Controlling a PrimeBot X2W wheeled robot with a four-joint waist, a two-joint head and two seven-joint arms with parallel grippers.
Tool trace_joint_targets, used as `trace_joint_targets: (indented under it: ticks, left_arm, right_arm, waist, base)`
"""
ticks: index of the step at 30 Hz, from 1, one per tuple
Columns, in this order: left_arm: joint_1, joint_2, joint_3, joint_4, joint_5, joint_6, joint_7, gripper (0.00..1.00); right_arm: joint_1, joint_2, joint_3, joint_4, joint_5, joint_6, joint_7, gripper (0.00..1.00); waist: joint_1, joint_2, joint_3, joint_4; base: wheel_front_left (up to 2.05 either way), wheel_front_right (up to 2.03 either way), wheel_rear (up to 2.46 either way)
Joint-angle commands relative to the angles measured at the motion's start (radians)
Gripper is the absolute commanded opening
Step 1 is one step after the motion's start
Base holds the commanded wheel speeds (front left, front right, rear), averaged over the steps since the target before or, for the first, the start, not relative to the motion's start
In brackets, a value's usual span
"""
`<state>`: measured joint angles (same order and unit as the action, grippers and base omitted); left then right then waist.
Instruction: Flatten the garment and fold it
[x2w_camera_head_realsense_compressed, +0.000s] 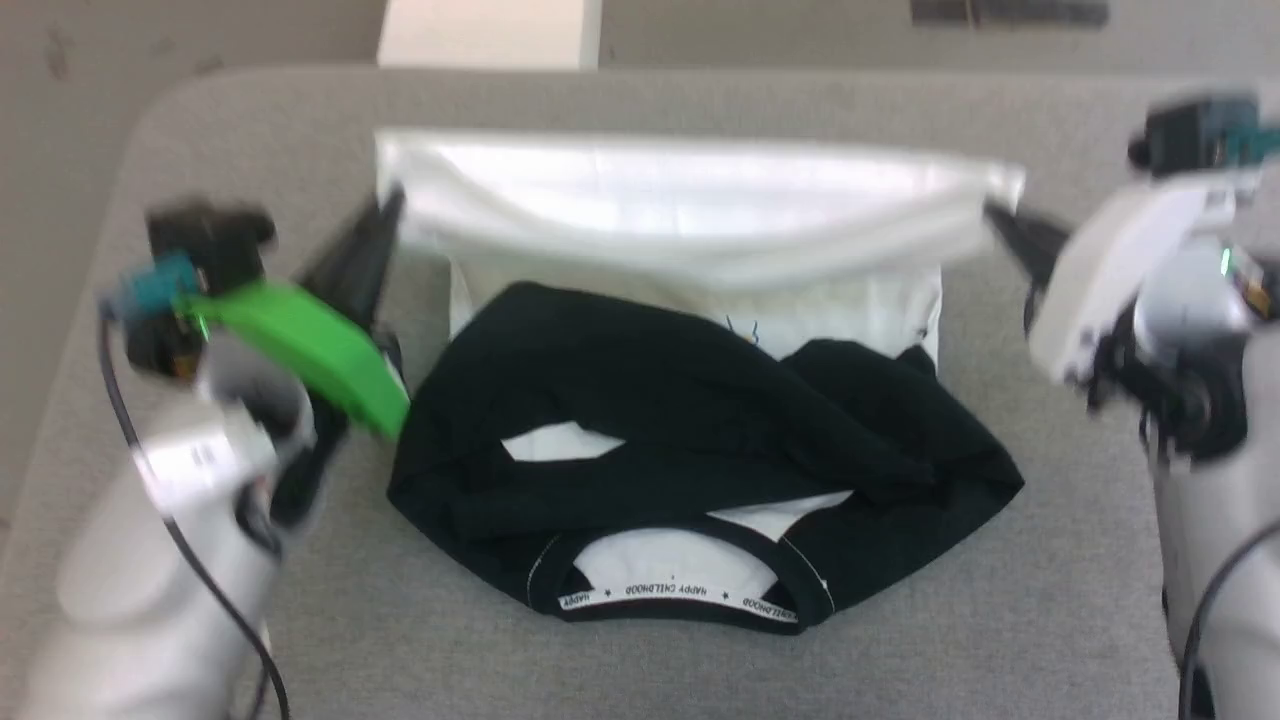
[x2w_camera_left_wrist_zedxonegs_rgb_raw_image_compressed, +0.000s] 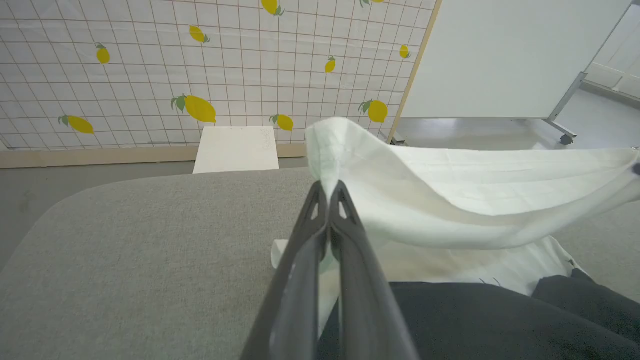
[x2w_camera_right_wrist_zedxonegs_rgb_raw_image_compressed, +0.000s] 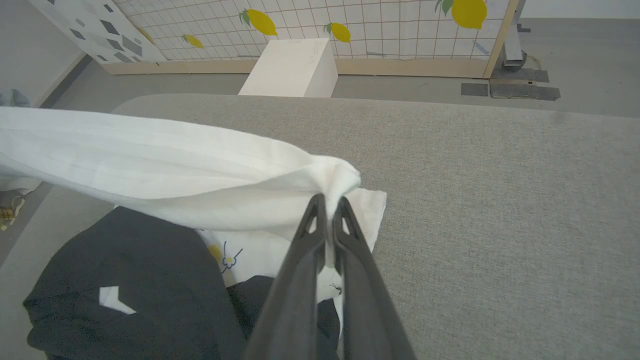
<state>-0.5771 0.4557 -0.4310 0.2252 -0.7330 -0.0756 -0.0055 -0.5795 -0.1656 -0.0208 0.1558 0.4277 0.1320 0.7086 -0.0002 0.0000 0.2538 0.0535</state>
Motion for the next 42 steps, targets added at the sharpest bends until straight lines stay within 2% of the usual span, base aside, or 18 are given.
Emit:
trace_joint_targets:
  ticks: [1, 7, 11, 16, 25, 26, 27, 28, 29, 30, 37, 41, 42]
  left_arm:
    - [0.051, 0.003, -0.002, -0.023, -0.012, 0.014, -0.002, 0.0]
    - [0.235, -0.003, -0.014, -0.095, -0.039, 0.07, -0.009, 0.0]
    - [0.325, -0.014, -0.024, -0.099, -0.052, 0.09, -0.027, 0.0]
    - [0.408, -0.025, -0.031, -0.052, -0.071, 0.101, -0.047, 0.0]
    - [0.448, -0.053, -0.065, 0.102, -0.098, 0.117, 0.004, 0.0]
    - [0.446, -0.063, -0.067, 0.136, -0.113, 0.123, 0.026, 0.06]
    - [0.446, -0.065, -0.066, 0.142, -0.118, 0.127, 0.033, 0.49]
    - [0.444, -0.06, -0.072, 0.149, -0.112, 0.131, 0.043, 1.0]
    - [0.445, -0.061, -0.071, 0.153, -0.116, 0.135, 0.048, 1.0]
    - [0.448, -0.061, -0.068, 0.158, -0.126, 0.139, 0.059, 1.0]
    - [0.489, -0.021, -0.001, 0.097, -0.201, 0.192, 0.118, 1.0]
    - [0.518, 0.025, 0.088, -0.005, -0.23, 0.251, 0.084, 1.0]
    - [0.53, 0.044, 0.133, -0.064, -0.227, 0.275, 0.04, 1.0]
  right_arm:
    - [0.048, 0.006, -0.011, -0.025, 0.012, -0.001, 0.007, 0.0]
    - [0.241, 0.032, -0.069, -0.118, 0.039, -0.001, 0.047, 0.0]
    - [0.346, 0.047, -0.1, -0.152, 0.037, -0.001, 0.056, 0.0]
    - [0.447, 0.061, -0.124, -0.157, 0.046, -0.001, 0.057, 0.0]
    - [0.549, 0.086, -0.054, -0.091, 0.007, -0.001, 0.051, 0.0]
    - [0.558, 0.089, -0.046, -0.065, 0.001, -0.001, 0.049, 0.0]
    - [0.56, 0.09, -0.044, -0.058, -0.001, -0.001, 0.05, 0.0]
    - [0.562, 0.091, -0.043, -0.053, 0.0, -0.001, 0.052, 0.16]
    - [0.565, 0.092, -0.046, -0.048, 0.005, -0.001, 0.055, 0.46]
    - [0.568, 0.094, -0.046, -0.049, 0.009, -0.001, 0.057, 1.0]
    - [0.601, 0.096, -0.095, -0.143, 0.083, -0.001, 0.105, 1.0]
    - [0.579, 0.101, -0.19, -0.229, 0.134, -0.001, 0.134, 1.0]
    - [0.551, 0.1, -0.229, -0.256, 0.132, -0.001, 0.15, 1.0]
  waist:
    - [0.0002, 0.0, -0.109, 0.02]
    - [0.0002, 0.0, -0.148, 0.022]
    - [0.0002, 0.0, -0.164, 0.022]
    - [0.0002, 0.0, -0.18, 0.017]
    - [0.0002, 0.0, -0.18, 0.006]
    - [0.0002, 0.0, -0.182, 0.003]
    - [0.0002, 0.0, -0.183, 0.003]
    - [0.0002, 0.0, -0.185, 0.002]
    - [0.0002, 0.0, -0.188, 0.001]
    - [0.0002, 0.0, -0.192, 0.001]
    - [0.0002, 0.0, -0.218, -0.002]
    - [0.0002, 0.0, -0.22, 0.0]
    - [0.0002, 0.0, -0.217, 0.001]
  base:
    - [0.0, 0.0, 0.0]
    - [0.0, 0.0, 0.0]
    - [0.0, 0.0, 0.0]
    - [0.0, 0.0, 0.0]
    - [0.0, 0.0, 0.0]
    - [0.0, 0.0, 0.0]
    - [0.0, 0.0, 0.0]
    - [0.0, 0.0, 0.0]
    - [0.0, 0.0, 0.0]
    - [0.0, 0.0, 0.0]
    - [0.0, 0.0, 0.0]
    - [0.0, 0.0, 0.0]
    - [0.0, 0.0, 0.0]
